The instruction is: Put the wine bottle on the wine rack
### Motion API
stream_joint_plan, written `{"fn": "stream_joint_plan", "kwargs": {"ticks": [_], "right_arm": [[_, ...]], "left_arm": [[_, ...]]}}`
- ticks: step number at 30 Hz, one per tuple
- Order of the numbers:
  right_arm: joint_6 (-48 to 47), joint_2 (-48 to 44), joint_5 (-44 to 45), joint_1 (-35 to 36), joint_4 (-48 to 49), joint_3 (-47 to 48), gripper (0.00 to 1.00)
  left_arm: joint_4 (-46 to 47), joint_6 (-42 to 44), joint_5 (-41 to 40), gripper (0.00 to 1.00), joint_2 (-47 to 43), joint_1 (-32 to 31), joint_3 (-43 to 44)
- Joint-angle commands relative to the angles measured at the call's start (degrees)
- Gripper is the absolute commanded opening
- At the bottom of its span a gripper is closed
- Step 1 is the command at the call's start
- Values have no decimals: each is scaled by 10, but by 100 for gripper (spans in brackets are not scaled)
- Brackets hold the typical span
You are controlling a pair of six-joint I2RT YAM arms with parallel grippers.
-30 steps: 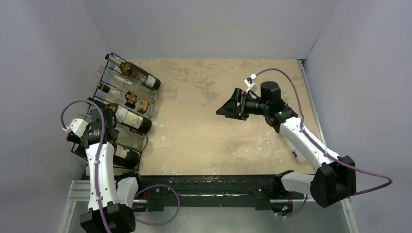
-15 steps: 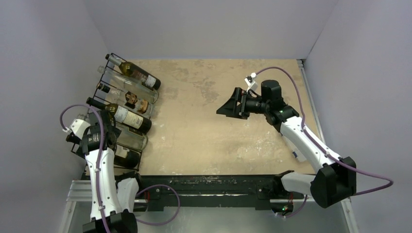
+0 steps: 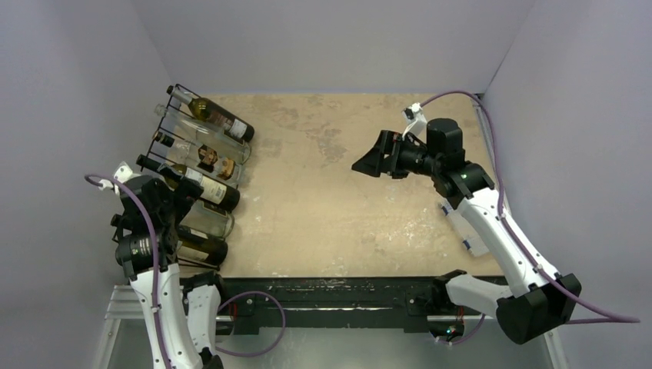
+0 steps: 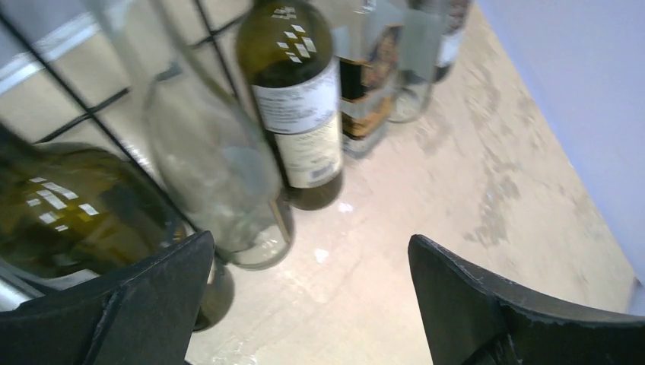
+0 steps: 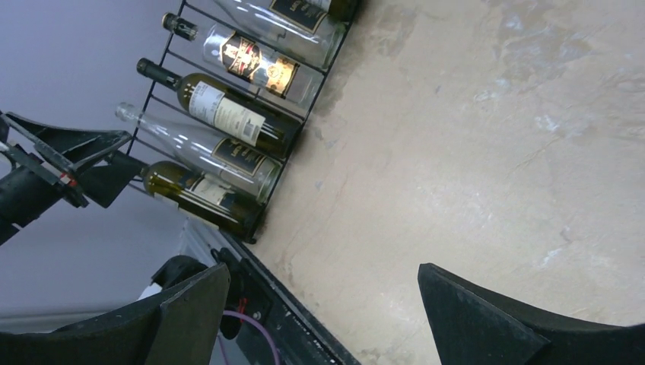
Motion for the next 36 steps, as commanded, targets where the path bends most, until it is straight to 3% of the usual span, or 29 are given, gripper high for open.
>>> {"fn": "stream_joint_plan", "kwargs": {"ticks": [1,8,11,17,22,30,36], "right_arm": [[-52,-33,78,0,-50,47,99],[-93,-75,158,0,-87,79,99],[-109,-96,186,0,-92,91,99],[-138,-142,242,0,-88,113,99],[-173,-191,287,0,-78,129,99],[-211,-303,378,0,-38,133,99],[-226,-387,466,0,-13,141,99]], "left_arm": [[70,47,156,100,-3,-2,27],[166,46,333,100,5,-12,29],[210,55,371,100,10,-52,39],[249,106,324,100,30,-253,75],[287,142,333,100,42,-350,95],[325,183,361,100,7,-390,115],[310,212,278,100,-52,-390,131]]}}
